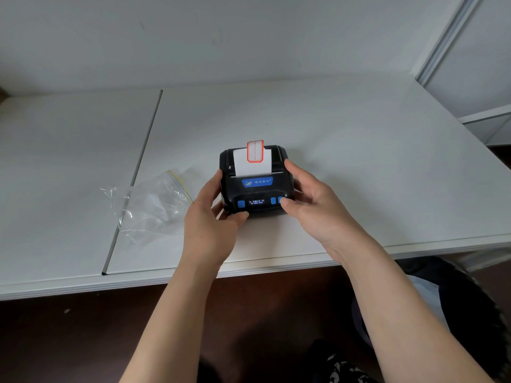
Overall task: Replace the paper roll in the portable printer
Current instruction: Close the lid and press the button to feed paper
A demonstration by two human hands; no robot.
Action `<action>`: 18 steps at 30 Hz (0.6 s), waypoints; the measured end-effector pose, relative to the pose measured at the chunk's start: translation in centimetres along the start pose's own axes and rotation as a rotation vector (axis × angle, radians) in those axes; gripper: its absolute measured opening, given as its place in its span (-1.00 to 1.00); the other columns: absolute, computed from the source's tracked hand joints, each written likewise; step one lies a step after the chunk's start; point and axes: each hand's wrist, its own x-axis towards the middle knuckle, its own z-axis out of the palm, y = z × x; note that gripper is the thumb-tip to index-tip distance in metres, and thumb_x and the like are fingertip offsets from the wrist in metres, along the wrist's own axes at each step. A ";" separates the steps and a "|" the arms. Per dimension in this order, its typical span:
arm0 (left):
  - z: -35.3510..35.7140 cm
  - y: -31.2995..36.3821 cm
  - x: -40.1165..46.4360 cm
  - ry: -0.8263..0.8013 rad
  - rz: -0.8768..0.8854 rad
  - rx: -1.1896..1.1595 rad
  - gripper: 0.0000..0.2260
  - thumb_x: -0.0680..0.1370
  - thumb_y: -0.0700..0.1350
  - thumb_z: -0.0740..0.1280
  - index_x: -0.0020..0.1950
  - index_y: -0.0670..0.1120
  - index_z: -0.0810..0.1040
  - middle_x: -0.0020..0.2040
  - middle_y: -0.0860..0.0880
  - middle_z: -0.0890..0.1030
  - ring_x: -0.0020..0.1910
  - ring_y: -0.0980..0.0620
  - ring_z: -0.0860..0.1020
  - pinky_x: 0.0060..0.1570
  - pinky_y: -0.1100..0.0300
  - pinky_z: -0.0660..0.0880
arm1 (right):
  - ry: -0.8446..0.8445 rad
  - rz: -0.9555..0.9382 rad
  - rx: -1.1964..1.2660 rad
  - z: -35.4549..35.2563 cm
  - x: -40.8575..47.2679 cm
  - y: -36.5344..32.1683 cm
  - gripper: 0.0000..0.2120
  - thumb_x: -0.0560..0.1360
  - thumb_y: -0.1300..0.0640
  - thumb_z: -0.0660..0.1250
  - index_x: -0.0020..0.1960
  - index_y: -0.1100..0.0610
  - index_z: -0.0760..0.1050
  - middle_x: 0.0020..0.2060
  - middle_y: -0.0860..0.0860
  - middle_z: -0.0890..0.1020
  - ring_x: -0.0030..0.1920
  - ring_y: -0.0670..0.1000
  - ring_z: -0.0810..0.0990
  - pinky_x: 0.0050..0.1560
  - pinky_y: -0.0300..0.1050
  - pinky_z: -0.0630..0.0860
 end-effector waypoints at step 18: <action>0.1 0.1 0.0 -0.003 -0.001 0.011 -0.33 0.44 -0.41 0.37 0.44 0.09 0.33 0.22 0.15 0.50 0.18 0.09 0.53 0.08 0.33 0.45 | 0.059 -0.026 -0.035 0.5 0.2 0.6 -0.43 0.53 0.28 0.27 0.42 -0.19 0.29 0.15 -0.16 0.55 0.07 -0.37 0.49 -0.13 -0.55 0.44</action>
